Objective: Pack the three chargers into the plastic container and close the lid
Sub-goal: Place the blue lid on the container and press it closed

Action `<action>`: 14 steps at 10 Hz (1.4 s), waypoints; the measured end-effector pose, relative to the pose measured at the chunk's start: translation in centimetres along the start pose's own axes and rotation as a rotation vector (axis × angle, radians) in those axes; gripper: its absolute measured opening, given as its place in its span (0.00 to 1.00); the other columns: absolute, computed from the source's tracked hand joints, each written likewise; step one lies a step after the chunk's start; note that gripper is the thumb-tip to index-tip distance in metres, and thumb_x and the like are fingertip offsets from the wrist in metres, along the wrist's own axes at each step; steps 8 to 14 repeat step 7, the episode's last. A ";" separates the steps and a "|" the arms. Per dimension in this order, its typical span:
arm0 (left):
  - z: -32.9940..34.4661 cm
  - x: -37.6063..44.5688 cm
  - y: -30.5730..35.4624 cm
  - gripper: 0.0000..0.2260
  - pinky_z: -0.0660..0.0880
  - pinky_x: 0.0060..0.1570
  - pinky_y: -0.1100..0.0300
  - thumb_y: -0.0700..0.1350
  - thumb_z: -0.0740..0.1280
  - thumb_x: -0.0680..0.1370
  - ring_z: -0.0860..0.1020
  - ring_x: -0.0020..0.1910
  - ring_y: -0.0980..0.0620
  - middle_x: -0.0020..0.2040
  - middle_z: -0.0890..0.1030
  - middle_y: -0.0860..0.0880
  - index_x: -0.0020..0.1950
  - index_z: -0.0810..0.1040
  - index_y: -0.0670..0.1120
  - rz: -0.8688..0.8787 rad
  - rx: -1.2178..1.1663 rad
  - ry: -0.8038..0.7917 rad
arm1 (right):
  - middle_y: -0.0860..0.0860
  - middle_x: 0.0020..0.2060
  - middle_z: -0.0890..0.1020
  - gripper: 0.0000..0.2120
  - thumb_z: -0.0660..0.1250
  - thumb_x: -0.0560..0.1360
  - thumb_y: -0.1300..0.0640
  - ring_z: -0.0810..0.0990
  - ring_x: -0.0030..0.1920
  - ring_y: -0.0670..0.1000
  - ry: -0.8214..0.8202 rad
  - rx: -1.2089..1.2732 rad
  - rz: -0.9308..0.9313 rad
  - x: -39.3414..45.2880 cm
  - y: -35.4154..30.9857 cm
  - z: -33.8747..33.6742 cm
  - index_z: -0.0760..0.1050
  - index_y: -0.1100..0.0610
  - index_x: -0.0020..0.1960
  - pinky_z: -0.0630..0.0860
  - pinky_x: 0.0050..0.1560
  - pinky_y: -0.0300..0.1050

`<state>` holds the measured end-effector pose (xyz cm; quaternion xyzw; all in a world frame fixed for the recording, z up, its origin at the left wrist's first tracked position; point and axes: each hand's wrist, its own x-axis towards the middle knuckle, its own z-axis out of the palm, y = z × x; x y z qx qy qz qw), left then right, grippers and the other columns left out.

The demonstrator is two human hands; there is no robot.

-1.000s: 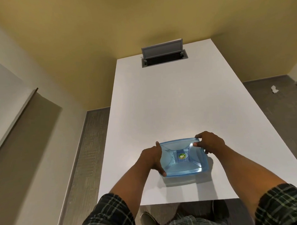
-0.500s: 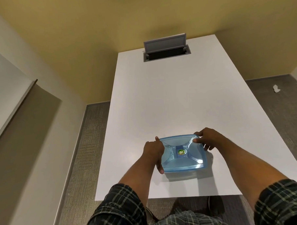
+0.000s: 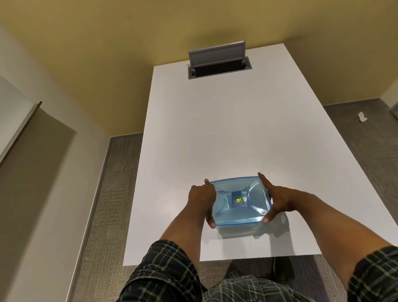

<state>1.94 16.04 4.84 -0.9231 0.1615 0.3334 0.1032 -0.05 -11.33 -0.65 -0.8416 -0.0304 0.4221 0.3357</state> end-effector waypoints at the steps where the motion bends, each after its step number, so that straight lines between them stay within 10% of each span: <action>1: 0.1 0.1 -0.1 0.70 0.70 0.68 0.52 0.61 0.83 0.58 0.78 0.65 0.40 0.67 0.77 0.39 0.78 0.39 0.30 -0.004 -0.024 -0.004 | 0.44 0.64 0.75 0.76 0.87 0.52 0.46 0.75 0.64 0.50 0.022 0.021 -0.029 0.0 0.1 -0.1 0.30 0.41 0.76 0.71 0.67 0.48; 3: 0.3 0.1 -0.4 0.70 0.72 0.67 0.51 0.60 0.83 0.58 0.78 0.64 0.41 0.66 0.78 0.40 0.79 0.37 0.34 -0.011 -0.037 0.001 | 0.45 0.59 0.79 0.66 0.87 0.49 0.43 0.78 0.61 0.52 0.051 -0.040 -0.042 -0.6 -0.9 -0.3 0.45 0.42 0.71 0.75 0.64 0.55; 6: 0.7 -0.4 -0.6 0.69 0.63 0.71 0.47 0.63 0.82 0.57 0.73 0.68 0.40 0.72 0.71 0.40 0.79 0.40 0.35 -0.006 0.046 0.108 | 0.50 0.74 0.69 0.74 0.84 0.61 0.47 0.67 0.73 0.53 0.051 -0.152 0.074 -2.3 -2.8 -0.2 0.22 0.53 0.75 0.65 0.64 0.42; 14: 0.9 -0.6 -0.9 0.69 0.53 0.77 0.44 0.65 0.81 0.56 0.64 0.76 0.40 0.78 0.60 0.40 0.80 0.42 0.36 0.006 0.035 0.138 | 0.51 0.75 0.67 0.75 0.82 0.59 0.38 0.67 0.74 0.53 0.061 -0.190 0.082 -3.0 -3.1 0.2 0.22 0.52 0.75 0.66 0.67 0.44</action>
